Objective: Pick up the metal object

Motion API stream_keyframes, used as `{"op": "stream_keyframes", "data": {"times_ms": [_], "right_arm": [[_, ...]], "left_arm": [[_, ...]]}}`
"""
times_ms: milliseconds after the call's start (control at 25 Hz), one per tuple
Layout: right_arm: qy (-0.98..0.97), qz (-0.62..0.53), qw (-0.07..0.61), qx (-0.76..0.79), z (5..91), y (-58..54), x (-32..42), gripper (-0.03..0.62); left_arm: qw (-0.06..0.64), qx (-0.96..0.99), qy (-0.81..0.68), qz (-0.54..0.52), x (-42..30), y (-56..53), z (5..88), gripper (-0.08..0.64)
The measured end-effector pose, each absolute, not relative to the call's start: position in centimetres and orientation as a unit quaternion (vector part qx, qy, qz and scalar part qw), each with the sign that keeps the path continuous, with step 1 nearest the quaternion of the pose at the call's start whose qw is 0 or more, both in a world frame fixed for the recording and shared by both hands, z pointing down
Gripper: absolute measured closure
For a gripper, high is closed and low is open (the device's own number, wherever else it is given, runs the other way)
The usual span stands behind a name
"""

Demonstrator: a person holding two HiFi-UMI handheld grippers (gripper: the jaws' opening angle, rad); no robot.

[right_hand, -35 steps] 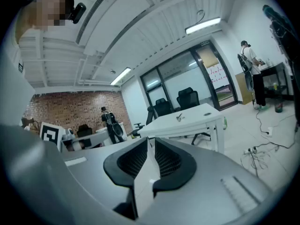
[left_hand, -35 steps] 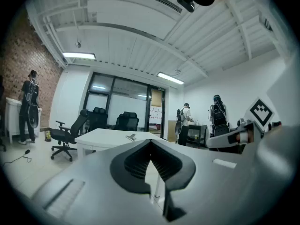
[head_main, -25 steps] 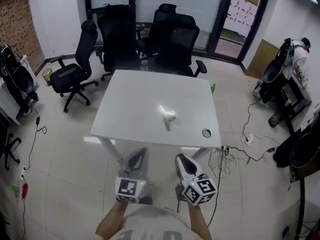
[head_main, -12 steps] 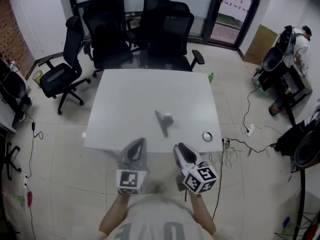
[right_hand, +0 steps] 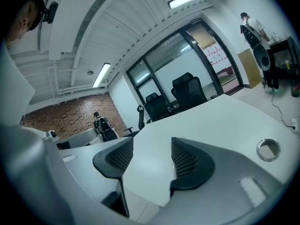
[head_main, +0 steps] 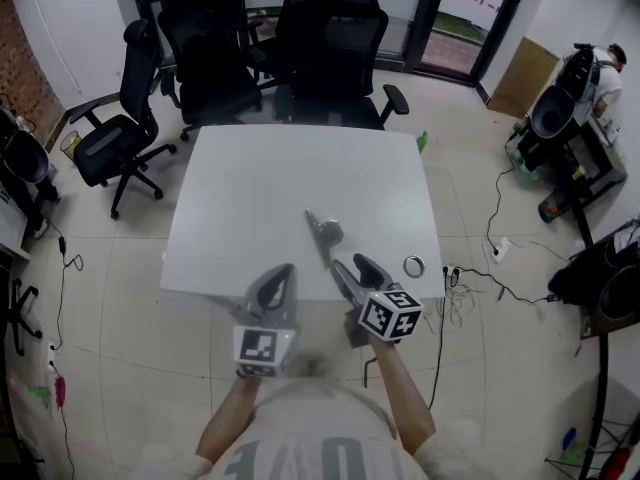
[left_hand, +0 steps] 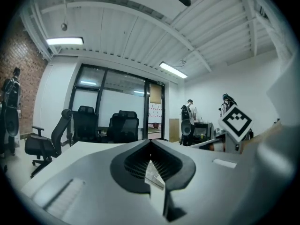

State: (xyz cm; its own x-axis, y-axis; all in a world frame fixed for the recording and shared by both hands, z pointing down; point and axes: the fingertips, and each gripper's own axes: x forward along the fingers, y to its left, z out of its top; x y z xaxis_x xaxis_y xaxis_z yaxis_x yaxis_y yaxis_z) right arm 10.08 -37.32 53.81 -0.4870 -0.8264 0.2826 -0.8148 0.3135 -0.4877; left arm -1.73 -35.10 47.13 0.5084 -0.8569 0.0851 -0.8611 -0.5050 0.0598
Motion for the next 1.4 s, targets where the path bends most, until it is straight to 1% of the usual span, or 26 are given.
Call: {"op": "stream_keyframes", "data": {"times_ms": [120,200,240,320,440,560,640,760,800,880,1200,1320,1400], "right_arm": [[0.802,-0.301,-0.021,-0.515,56.4,-41.4,10.2,0.285],[0.794,-0.319,-0.05,-0.515,59.0,-44.1,10.1,0.257],[0.79,-0.33,-0.065,-0.513,60.4,-45.1,10.0,0.255],[0.779,-0.347,-0.093,-0.515,62.8,-46.5,9.8,0.272],[0.756,-0.367,-0.123,-0.527,65.4,-48.0,10.2,0.28],[0.746,-0.37,-0.153,-0.532,66.8,-48.7,10.2,0.309],[0.748,-0.356,-0.166,-0.534,66.9,-49.0,10.1,0.349],[0.749,-0.35,-0.188,-0.531,67.2,-49.2,9.8,0.38],[0.749,-0.348,-0.194,-0.529,67.3,-49.3,9.6,0.424],[0.753,-0.345,-0.195,-0.526,67.3,-49.4,9.3,0.47],[0.769,-0.32,-0.167,-0.528,65.2,-47.9,9.1,0.492],[0.771,-0.296,-0.136,-0.547,62.2,-47.3,10.1,0.494],[0.775,-0.278,-0.104,-0.558,59.2,-46.5,10.9,0.494]], "left_arm": [[0.064,0.863,-0.5,0.039,-1.8,-35.7,48.4,0.56],[0.067,0.861,-0.501,0.05,-1.8,-36.2,48.8,0.56],[0.069,0.861,-0.501,0.053,-1.8,-36.4,49.1,0.56],[0.074,0.859,-0.504,0.057,-2.0,-36.7,49.5,0.56],[0.08,0.852,-0.514,0.059,-2.6,-37.6,50.0,0.56],[0.084,0.844,-0.525,0.063,-3.3,-38.5,50.4,0.56],[0.087,0.841,-0.53,0.066,-3.6,-38.9,50.6,0.56],[0.089,0.838,-0.534,0.069,-3.7,-39.1,50.8,0.56],[0.089,0.838,-0.534,0.069,-3.7,-39.2,50.9,0.56],[0.09,0.837,-0.535,0.069,-3.7,-39.2,51.0,0.56],[0.09,0.833,-0.543,0.059,-4.3,-38.9,50.4,0.56],[0.085,0.834,-0.542,0.053,-4.4,-38.8,49.9,0.56],[0.081,0.837,-0.539,0.046,-4.2,-38.6,49.3,0.56]]}}
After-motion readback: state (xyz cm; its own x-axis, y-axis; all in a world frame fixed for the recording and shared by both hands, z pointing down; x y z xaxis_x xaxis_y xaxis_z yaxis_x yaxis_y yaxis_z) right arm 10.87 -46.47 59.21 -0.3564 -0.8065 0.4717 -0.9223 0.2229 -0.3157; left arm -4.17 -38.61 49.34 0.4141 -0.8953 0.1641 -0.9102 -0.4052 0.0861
